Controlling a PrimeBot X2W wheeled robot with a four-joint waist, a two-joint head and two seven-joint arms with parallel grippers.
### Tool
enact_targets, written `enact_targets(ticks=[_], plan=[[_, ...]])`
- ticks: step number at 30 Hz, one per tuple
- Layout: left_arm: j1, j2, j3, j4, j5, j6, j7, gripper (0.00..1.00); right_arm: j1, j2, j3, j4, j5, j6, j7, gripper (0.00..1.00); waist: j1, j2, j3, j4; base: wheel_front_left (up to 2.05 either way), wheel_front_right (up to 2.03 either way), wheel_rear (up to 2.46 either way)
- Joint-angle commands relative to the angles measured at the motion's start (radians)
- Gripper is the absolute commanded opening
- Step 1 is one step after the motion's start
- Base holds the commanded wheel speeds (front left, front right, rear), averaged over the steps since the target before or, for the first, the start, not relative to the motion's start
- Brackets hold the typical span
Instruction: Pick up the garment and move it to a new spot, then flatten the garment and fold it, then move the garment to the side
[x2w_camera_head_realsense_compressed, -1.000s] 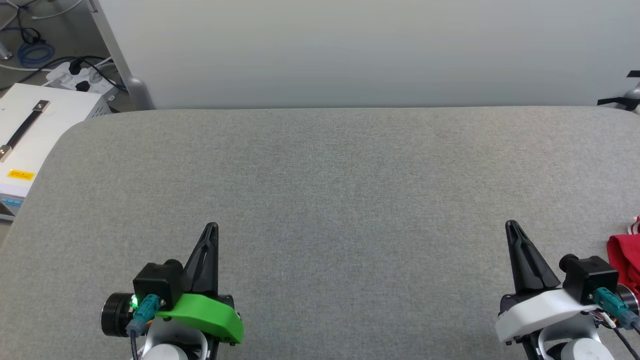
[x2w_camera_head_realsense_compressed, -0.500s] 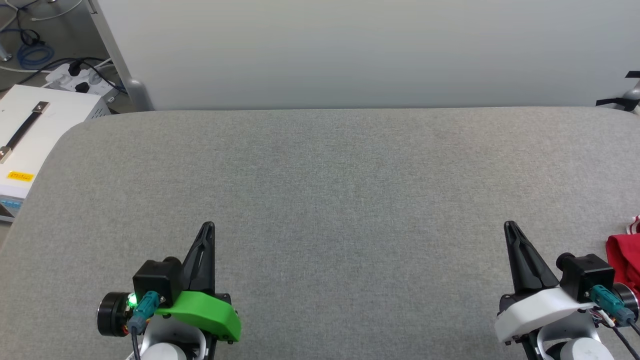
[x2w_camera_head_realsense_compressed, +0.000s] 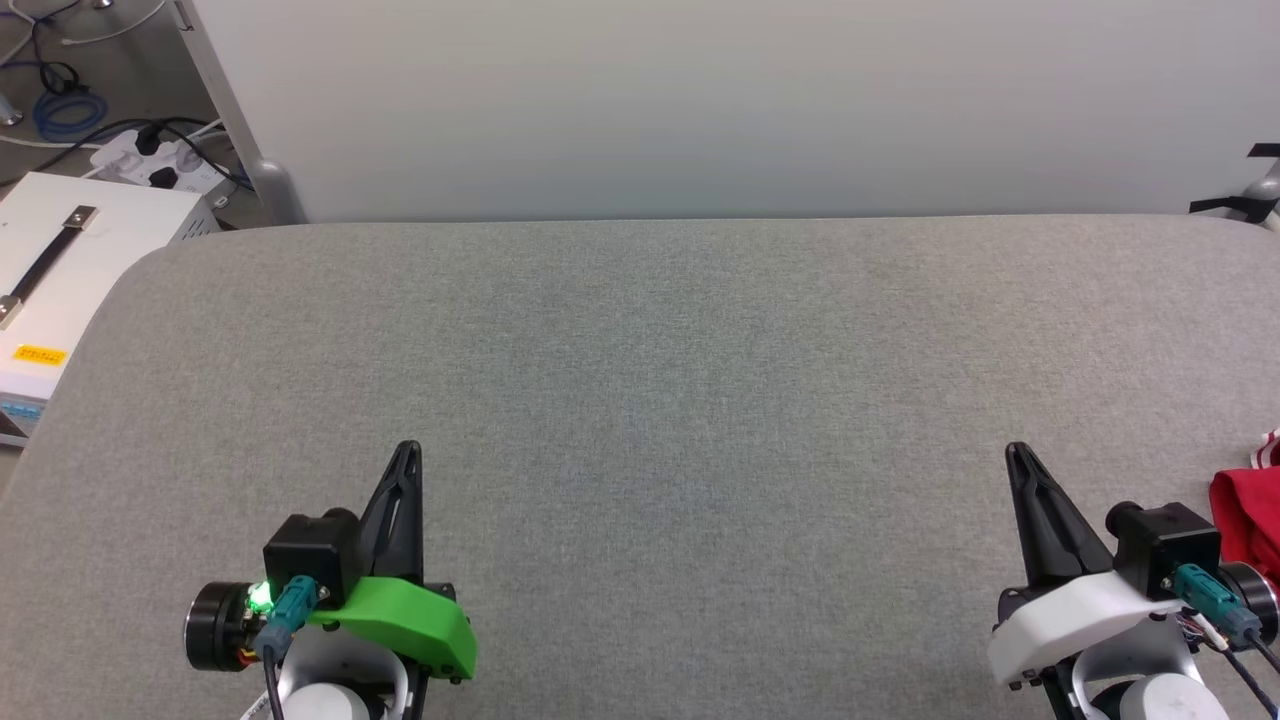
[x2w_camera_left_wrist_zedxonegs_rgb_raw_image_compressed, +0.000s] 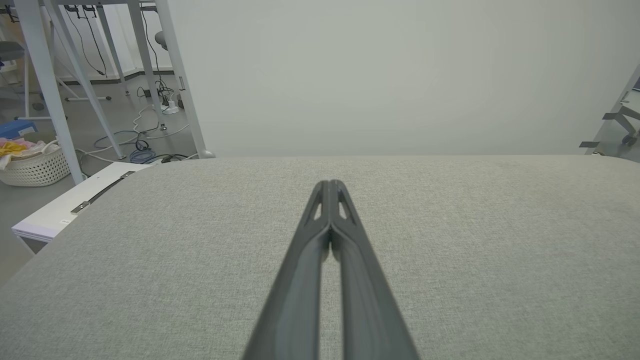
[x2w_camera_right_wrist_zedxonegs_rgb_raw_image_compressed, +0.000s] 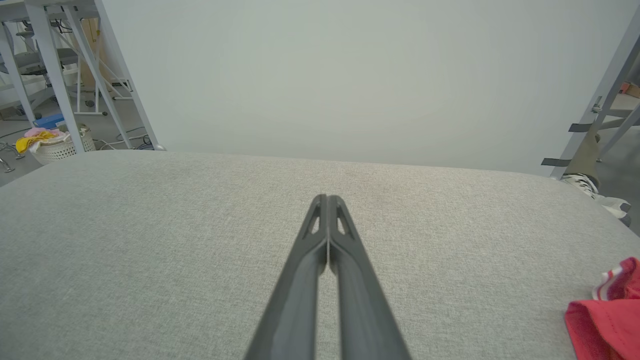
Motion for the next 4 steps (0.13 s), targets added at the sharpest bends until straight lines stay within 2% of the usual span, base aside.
enact_targets(ticks=[1, 4], plan=[[0.012, -0.005, 0.004, -0.006, 0.011, 0.007, 0.008, 0.0, 0.002, 0.002, -0.002, -0.008, -0.012, 0.0, 0.007, 0.0, 0.0, -0.0001, 0.0, 0.0, 0.0, 0.0, 0.0], [0.013, -0.006, 0.006, -0.009, 0.016, 0.01, 0.015, 0.0, 0.002, 0.003, -0.003, -0.01, -0.018, 0.0, 0.013, 0.0, 0.0, -0.0001, -0.001, -0.001, 0.0, 0.0, 0.0]])
